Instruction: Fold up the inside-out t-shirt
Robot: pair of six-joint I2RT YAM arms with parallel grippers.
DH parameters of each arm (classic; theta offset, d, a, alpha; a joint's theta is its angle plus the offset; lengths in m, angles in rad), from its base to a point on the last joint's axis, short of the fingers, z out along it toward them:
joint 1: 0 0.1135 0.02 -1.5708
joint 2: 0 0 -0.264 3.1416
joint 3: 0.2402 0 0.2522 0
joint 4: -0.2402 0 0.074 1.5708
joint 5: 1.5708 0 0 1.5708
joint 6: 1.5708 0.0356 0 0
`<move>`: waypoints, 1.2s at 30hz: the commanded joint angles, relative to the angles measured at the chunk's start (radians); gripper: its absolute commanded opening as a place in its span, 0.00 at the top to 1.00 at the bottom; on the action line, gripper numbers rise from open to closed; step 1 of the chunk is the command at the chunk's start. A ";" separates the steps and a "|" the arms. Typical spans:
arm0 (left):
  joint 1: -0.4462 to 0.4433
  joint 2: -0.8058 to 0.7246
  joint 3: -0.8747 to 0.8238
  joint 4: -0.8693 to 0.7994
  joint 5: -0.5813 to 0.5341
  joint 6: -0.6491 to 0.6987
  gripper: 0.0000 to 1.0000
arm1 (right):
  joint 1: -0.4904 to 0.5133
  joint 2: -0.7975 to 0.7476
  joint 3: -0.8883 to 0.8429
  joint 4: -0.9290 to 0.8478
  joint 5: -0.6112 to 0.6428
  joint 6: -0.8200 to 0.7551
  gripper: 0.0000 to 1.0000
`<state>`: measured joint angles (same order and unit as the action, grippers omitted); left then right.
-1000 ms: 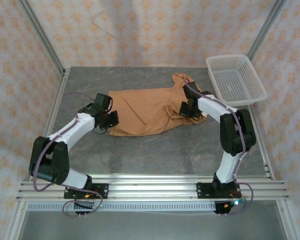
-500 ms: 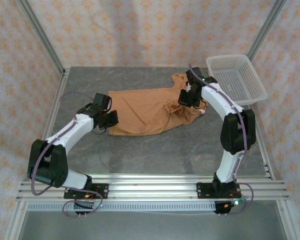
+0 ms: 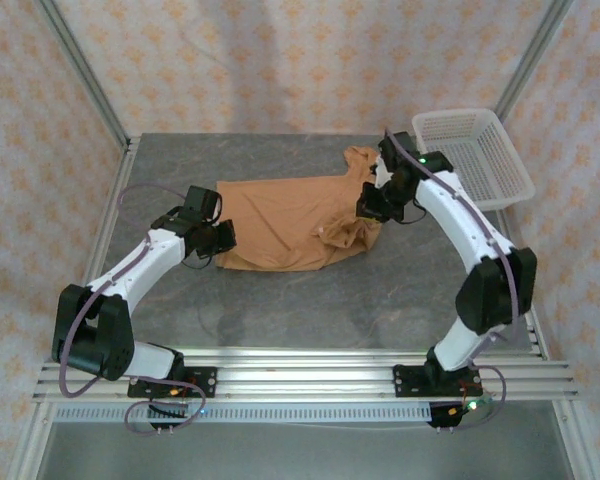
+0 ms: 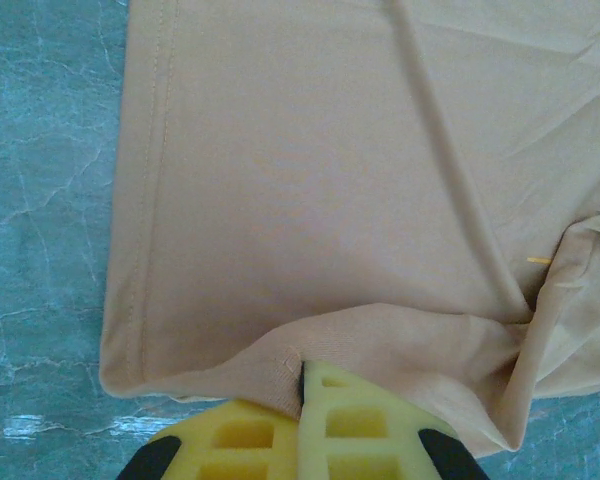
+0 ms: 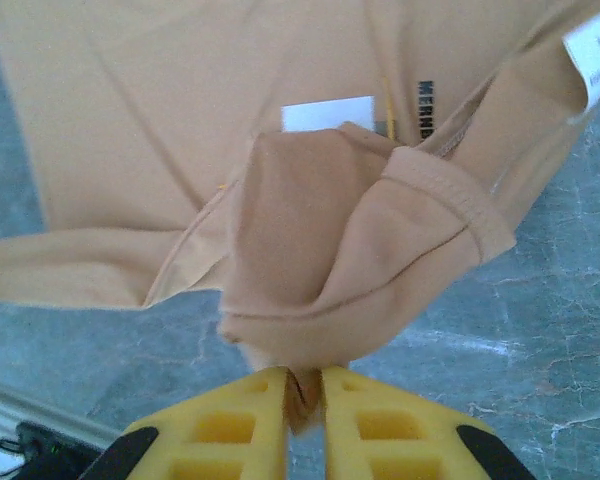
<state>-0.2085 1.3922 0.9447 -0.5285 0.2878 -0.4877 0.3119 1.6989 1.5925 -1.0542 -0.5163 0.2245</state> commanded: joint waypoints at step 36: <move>0.057 0.056 -0.005 0.015 0.049 0.034 1.00 | -0.024 -0.056 -0.660 0.624 0.066 0.046 0.52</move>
<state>-0.1608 1.4586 0.9432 -0.5156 0.3332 -0.4694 0.2852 1.6241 0.9382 -0.5308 -0.4034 0.2722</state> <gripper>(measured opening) 0.059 0.475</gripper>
